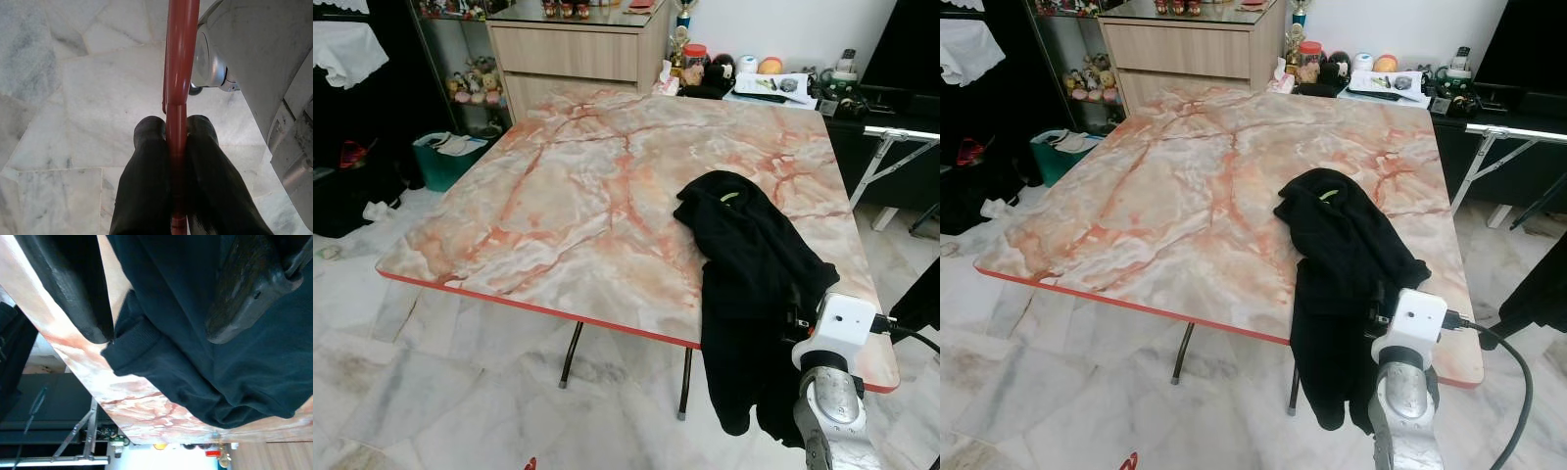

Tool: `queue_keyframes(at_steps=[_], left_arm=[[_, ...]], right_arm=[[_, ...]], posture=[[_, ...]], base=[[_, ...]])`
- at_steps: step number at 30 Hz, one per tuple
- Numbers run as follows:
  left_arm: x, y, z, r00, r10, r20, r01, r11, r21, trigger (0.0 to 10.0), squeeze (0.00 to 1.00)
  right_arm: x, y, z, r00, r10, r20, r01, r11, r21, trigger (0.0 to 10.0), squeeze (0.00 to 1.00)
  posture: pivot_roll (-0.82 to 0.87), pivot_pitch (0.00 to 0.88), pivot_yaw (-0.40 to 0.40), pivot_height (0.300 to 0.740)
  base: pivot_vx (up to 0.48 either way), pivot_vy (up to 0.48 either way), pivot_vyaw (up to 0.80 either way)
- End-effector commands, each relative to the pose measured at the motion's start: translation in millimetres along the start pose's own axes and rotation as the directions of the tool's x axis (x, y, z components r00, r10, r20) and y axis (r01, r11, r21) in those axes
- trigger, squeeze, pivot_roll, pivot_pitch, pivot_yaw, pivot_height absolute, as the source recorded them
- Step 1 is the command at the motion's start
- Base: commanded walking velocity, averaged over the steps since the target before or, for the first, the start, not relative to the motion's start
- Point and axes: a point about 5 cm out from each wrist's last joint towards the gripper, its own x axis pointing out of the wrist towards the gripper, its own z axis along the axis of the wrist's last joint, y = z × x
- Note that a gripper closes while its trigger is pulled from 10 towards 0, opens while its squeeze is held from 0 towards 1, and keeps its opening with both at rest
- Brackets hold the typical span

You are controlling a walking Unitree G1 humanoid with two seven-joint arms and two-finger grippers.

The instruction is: Hang hanger

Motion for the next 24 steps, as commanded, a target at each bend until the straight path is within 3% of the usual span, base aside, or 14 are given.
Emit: queue_keyframes(at_steps=[1,7,24], left_arm=[[0.9,-4.9,2.1,1.0,-0.018,0.005,0.018,1.0,0.006,10.0,0.0],[1.1,-5.2,3.1,1.0,-0.026,0.005,0.025,0.999,0.038,10.0,0.0],[1.3,-5.6,3.4,1.0,-0.025,0.006,0.024,0.999,0.033,10.0,0.0]], right_arm=[[-4.4,-7.1,-5.3,0.999,-0.031,-0.014,0.031,1.0,0.001,10.0,0.0],[-5.1,-9.1,-4.8,0.999,-0.036,-0.011,0.036,0.999,-0.003,10.0,0.0],[-2.6,-7.1,-2.6,0.999,-0.038,-0.003,0.038,0.999,0.001,10.0,0.0]], posture=[[0.07,0.072,0.008,0.74],[0.06,0.073,0.009,0.74],[0.06,0.068,0.005,0.74]], base=[[0.0,0.0,0.0],[0.0,0.0,0.0],[0.0,-0.341,0.0]])
